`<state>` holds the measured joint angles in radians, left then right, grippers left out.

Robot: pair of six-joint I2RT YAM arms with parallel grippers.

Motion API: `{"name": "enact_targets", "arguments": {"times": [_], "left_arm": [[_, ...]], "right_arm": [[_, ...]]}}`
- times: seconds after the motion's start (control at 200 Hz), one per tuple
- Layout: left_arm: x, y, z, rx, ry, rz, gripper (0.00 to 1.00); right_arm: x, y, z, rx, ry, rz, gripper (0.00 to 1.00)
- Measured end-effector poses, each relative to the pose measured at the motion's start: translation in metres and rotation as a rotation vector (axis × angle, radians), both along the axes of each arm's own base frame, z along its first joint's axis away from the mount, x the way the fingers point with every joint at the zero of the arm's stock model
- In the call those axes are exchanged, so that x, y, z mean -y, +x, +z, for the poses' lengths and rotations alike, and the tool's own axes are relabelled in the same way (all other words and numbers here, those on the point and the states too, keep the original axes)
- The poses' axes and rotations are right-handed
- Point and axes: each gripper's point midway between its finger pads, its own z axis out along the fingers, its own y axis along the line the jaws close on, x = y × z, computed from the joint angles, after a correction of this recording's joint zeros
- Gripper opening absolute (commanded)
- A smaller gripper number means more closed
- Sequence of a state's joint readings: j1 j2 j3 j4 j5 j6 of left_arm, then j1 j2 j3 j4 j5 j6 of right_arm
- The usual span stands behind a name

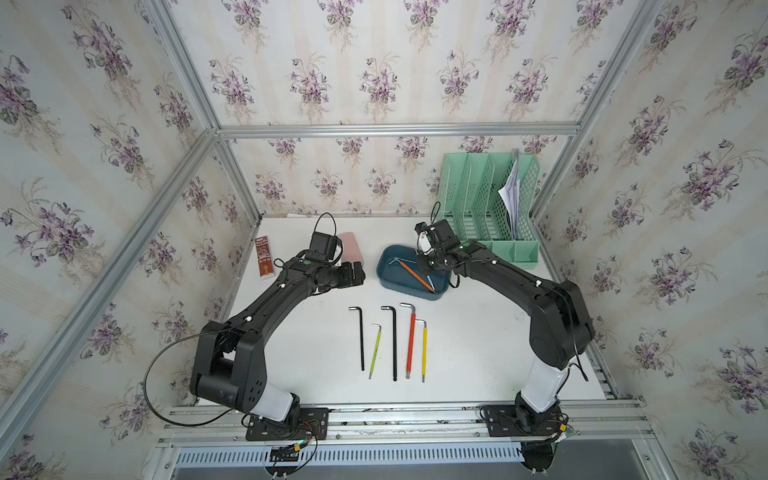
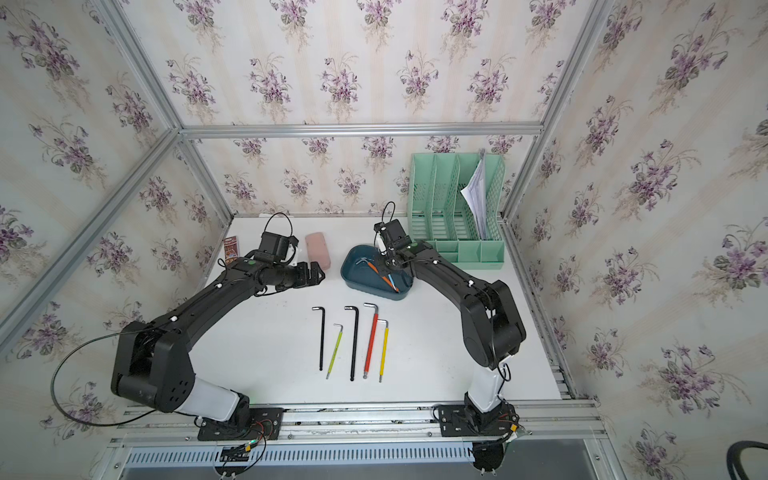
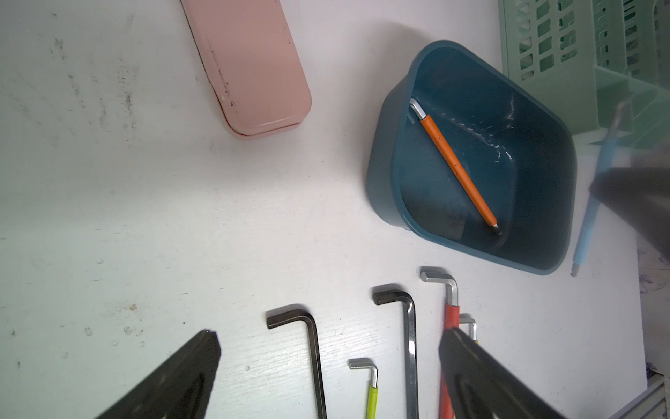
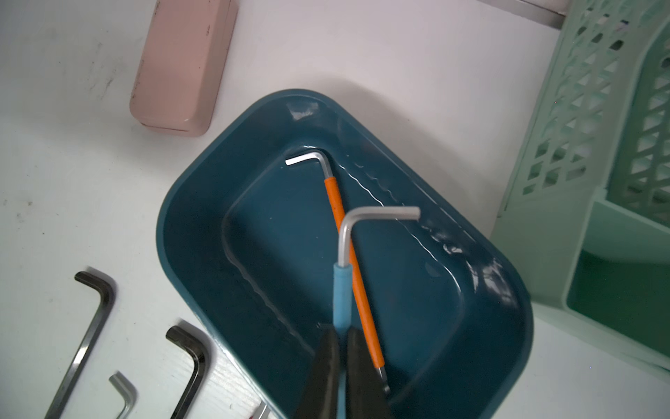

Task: Put the hex key on the desktop into the storage box
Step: Place the Allen key in the storage box.

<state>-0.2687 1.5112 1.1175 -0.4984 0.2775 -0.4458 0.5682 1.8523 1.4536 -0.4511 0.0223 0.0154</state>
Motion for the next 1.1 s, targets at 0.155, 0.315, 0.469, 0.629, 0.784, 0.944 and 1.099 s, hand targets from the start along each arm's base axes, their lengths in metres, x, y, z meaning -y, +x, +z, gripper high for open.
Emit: {"name": "enact_targets", "arguments": {"times": [0.155, 0.315, 0.469, 0.629, 0.784, 0.944, 1.099], "left_arm": [[0.0, -0.001, 0.0, -0.001, -0.002, 0.002, 0.99], [-0.001, -0.003, 0.002, 0.003, -0.005, 0.005, 0.99], [-0.001, -0.004, 0.001, -0.001, -0.007, 0.007, 0.99], [0.001, -0.009, 0.0, -0.009, -0.027, 0.01, 0.99], [0.005, -0.011, -0.001, -0.018, -0.059, 0.005, 0.99], [0.011, -0.016, 0.008, -0.016, -0.108, -0.002, 0.99], [0.01, -0.029, 0.029, 0.003, -0.131, 0.008, 0.99]], "right_arm": [[-0.007, 0.008, -0.016, -0.005, -0.039, 0.057, 0.0], [-0.009, 0.009, -0.027, -0.012, -0.059, 0.097, 0.0], [-0.012, 0.009, -0.035, -0.023, -0.063, 0.125, 0.0], [-0.012, 0.01, -0.048, -0.036, -0.076, 0.123, 0.0], [-0.008, 0.004, -0.061, -0.064, -0.091, 0.117, 0.16], [-0.001, 0.0, -0.064, -0.061, -0.101, 0.097, 0.43], [0.003, -0.003, -0.044, -0.021, -0.077, 0.072, 0.48]]}}
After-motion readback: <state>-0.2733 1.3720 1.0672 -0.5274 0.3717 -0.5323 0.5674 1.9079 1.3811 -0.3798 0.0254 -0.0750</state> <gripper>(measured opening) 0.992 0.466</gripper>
